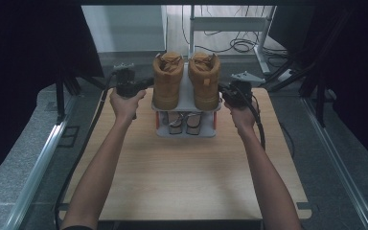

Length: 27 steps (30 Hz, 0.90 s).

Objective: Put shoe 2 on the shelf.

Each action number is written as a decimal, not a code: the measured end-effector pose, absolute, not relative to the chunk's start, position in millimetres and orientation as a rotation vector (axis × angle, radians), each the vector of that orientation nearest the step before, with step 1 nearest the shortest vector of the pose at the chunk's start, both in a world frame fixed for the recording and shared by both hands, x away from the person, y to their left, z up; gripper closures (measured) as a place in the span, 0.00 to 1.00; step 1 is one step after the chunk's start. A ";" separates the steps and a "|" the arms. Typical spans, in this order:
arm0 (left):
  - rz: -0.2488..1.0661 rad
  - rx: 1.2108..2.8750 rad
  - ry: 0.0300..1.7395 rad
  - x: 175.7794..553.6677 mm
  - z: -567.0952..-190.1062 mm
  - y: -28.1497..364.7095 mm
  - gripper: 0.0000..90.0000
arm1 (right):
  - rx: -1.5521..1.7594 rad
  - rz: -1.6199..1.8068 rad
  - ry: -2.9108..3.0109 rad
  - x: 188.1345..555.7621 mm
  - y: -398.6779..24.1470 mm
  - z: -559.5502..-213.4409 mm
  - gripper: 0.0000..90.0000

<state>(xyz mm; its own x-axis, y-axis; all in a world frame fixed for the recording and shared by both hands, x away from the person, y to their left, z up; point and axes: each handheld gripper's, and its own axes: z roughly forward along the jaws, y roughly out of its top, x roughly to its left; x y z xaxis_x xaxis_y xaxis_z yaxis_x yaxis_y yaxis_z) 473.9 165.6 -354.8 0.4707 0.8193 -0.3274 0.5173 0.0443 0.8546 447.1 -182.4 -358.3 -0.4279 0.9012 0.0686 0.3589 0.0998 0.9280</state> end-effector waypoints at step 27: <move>0.355 1.591 1.164 470.4 -354.9 161.2 0.98 | 1.200 1.390 1.846 444.6 -176.4 -362.9 0.99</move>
